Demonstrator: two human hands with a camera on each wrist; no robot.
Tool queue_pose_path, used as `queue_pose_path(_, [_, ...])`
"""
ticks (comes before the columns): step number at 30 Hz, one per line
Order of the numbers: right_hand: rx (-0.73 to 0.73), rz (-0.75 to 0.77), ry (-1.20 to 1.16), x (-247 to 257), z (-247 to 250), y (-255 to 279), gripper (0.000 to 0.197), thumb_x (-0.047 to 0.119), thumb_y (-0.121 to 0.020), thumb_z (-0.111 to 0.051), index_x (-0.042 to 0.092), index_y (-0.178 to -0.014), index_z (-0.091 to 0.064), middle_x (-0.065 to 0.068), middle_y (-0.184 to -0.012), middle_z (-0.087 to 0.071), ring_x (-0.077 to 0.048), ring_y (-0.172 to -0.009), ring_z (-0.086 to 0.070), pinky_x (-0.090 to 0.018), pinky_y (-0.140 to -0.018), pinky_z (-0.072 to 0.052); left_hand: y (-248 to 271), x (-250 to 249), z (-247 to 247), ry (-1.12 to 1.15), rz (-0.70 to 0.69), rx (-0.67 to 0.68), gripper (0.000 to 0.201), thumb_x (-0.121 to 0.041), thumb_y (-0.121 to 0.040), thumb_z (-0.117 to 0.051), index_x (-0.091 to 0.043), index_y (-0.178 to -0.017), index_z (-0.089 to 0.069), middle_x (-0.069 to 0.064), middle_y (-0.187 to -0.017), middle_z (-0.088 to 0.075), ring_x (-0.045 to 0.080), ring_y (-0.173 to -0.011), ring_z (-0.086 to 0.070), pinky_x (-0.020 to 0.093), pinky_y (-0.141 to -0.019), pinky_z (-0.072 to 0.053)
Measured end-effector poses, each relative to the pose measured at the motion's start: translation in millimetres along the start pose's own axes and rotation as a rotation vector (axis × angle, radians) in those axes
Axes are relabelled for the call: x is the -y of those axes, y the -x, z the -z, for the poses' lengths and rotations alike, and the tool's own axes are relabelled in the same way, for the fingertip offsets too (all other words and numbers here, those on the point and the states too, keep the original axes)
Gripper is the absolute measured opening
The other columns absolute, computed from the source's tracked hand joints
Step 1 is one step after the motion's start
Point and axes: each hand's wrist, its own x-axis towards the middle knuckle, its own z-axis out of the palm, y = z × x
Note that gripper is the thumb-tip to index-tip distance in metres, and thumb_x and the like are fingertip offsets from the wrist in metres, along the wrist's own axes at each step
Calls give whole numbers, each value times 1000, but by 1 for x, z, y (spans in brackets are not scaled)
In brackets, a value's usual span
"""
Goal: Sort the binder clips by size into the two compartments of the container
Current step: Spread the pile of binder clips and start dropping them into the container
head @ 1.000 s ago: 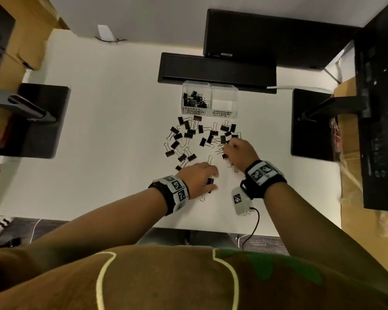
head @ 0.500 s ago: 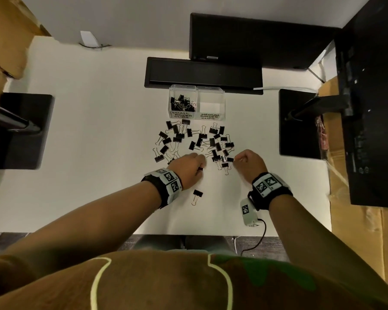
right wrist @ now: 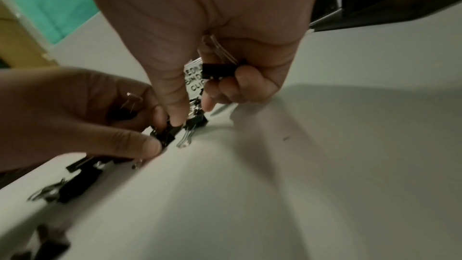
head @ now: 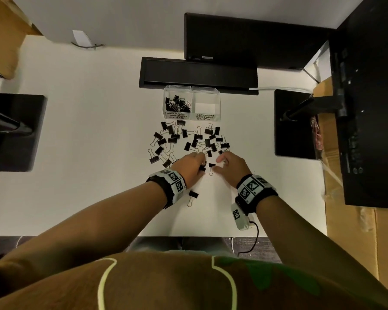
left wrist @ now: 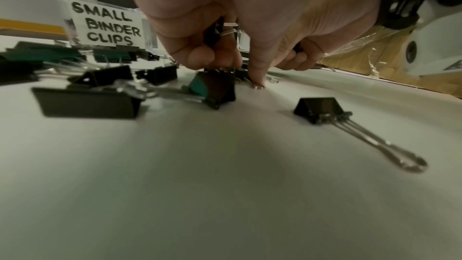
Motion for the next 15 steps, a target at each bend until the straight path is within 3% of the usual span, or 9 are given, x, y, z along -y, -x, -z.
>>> queue_pose_path(3, [44,1,88,5,-9,3,31,29,-81,-71,17,-104,-54,6,-78,-49,-12,-70,-48,-26,-69,-39,4,5,0,19,32,-19,39,-29,-89,-61,-8,-118,-45,12,-116,-56,29,-101,-56,31,-75,-39])
queue_pose_path(6, [35,-6,133,6,-14,4,28,28,-84,-66,15,-104,-52,2,-87,-53,-17,-79,-52,-28,-69,-40,5,8,0,-6,44,-35,37,-31,-90,-59,-7,-115,-47,13,-115,-55,30,-102,-55,30,-74,-38])
queue_pose_path(12, [45,23,84,10,-18,0,15,17,-86,-61,13,-89,-47,5,-75,-49,-17,-72,-49,-19,-55,-34,7,9,0,17,31,-38,26,-24,-90,-55,-6,-107,-49,12,-108,-56,29,-94,-56,35,-75,-45])
queue_pose_path(15, [26,24,32,16,-13,-6,11,12,-87,-59,11,-88,-48,4,-71,-50,-19,-70,-53,-20,-56,-43,8,8,4,45,13,-33,21,-17,-87,-53,-7,-105,-47,13,-105,-55,30,-92,-56,35,-73,-45])
